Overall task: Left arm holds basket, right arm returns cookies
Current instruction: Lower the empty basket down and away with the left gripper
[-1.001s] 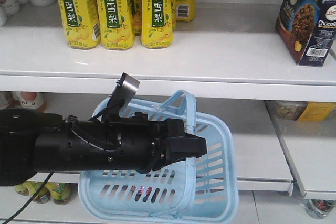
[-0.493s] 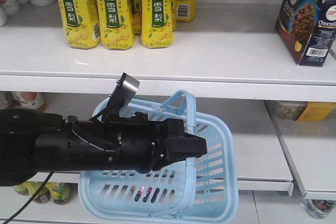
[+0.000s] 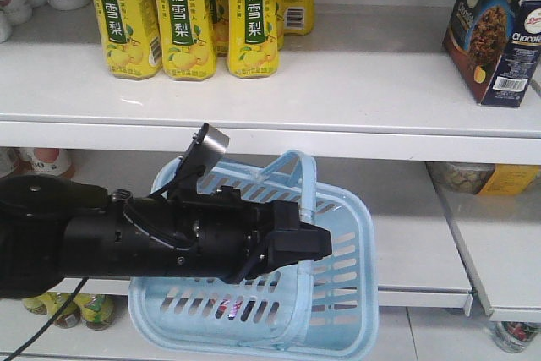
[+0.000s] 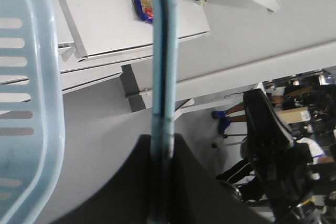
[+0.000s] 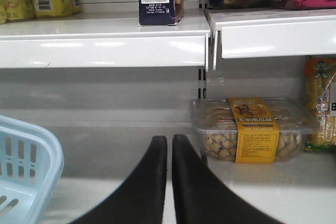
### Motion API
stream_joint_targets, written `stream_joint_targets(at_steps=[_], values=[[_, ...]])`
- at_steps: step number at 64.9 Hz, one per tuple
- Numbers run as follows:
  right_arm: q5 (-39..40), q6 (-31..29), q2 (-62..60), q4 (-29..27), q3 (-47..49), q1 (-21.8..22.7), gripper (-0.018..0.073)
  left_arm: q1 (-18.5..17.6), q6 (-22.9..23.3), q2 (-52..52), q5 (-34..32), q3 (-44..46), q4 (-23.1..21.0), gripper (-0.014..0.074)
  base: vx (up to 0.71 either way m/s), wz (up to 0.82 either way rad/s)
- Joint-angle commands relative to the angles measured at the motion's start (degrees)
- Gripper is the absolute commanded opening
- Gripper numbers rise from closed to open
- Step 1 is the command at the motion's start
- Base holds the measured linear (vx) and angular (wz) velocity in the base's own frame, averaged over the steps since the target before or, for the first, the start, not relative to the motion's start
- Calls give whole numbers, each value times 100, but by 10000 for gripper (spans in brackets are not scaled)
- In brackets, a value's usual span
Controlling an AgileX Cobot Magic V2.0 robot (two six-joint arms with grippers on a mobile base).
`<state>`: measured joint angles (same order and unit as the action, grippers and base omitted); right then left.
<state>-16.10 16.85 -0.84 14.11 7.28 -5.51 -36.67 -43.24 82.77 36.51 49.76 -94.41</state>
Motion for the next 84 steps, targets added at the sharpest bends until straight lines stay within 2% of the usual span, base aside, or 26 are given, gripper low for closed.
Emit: stream_joint_targets(at_steps=[1,11,18,28,42,52,56,65,72,78,84], values=[[376,-13,-33,53,139,10,-11,15,-214,-383,298,173,265,-6,0,0],[376,-13,-33,53,139,10,-11,15,-209,-982,319,43,937,-6,0,0],[376,-13,-33,53,139,10,-11,15,-204,-1542,71,-425,1000,-6,0,0],[376,-13,-33,53,139,10,-11,22,-208,-2634,-700,-1425,1139,-6,0,0],[376,-13,-33,53,139,10,-11,22,-202,-4448,-1805,-2542,1762,-6,0,0],[376,-13,-33,53,139,10,-11,22,-81,-5534,-2438,-3036,2454,-4,0,0],[376,-13,-33,53,139,10,-11,22,157,-5823,-2707,-3220,2842,-4,0,0],[376,-13,-33,53,139,10,-11,22,1227,-6237,-3280,-3638,4109,-4,0,0],[376,-13,-33,53,139,10,-11,29,2395,-6362,-3729,-3969,5386,-3,0,0],[376,-13,-33,53,139,10,-11,34,3270,-6381,-4188,-4309,6690,-3,0,0],[376,-13,-33,53,139,10,-11,250,3912,-6381,-4440,-4590,7492,-3,0,0]])
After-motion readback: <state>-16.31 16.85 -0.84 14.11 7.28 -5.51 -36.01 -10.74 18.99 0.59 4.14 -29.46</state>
